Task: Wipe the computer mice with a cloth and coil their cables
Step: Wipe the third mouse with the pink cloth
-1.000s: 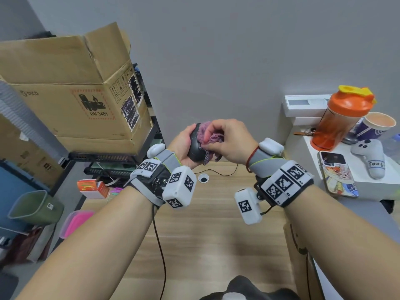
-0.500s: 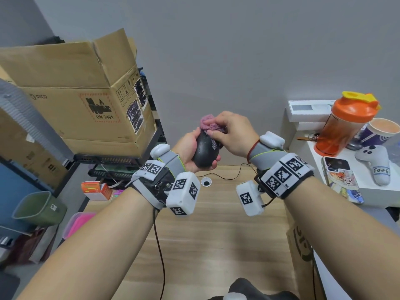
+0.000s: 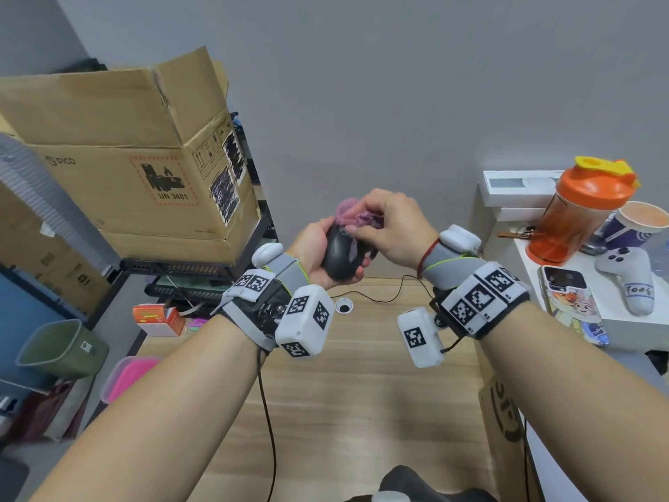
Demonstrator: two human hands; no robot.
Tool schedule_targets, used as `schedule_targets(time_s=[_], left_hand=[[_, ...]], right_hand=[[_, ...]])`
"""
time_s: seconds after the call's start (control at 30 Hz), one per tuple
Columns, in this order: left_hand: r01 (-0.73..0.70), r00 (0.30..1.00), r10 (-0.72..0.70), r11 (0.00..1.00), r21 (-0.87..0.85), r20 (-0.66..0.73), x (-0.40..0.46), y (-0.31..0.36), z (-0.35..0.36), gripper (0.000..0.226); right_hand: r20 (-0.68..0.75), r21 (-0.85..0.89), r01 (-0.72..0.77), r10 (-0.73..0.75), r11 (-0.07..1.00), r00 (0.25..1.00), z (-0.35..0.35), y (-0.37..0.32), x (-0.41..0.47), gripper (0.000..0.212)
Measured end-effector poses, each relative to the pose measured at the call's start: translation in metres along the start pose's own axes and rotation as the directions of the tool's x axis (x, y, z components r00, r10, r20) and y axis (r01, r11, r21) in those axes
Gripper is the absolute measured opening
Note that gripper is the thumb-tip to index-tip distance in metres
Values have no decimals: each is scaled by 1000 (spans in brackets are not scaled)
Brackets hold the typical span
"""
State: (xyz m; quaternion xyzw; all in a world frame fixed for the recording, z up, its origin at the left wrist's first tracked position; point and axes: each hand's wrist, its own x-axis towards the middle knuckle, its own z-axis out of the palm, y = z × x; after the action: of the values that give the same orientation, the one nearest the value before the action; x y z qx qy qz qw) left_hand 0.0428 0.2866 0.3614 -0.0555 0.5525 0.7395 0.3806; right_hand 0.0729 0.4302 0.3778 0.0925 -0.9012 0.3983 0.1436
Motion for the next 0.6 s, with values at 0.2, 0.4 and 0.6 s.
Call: schedule_targets(time_s=[0.2, 0.4, 0.6], left_hand=[[-50, 998, 39, 979, -196, -59, 1, 8, -4, 55], [-35, 997, 27, 995, -94, -79, -2, 4, 2, 45], [-36, 993, 29, 997, -69, -110, -4, 2, -4, 61]], right_hand=[[220, 11, 104, -104, 994, 970, 10, -7, -9, 20], [4, 82, 11, -12, 997, 1000, 0, -3, 1, 20], [246, -46, 101, -87, 994, 965, 7, -5, -8, 19]])
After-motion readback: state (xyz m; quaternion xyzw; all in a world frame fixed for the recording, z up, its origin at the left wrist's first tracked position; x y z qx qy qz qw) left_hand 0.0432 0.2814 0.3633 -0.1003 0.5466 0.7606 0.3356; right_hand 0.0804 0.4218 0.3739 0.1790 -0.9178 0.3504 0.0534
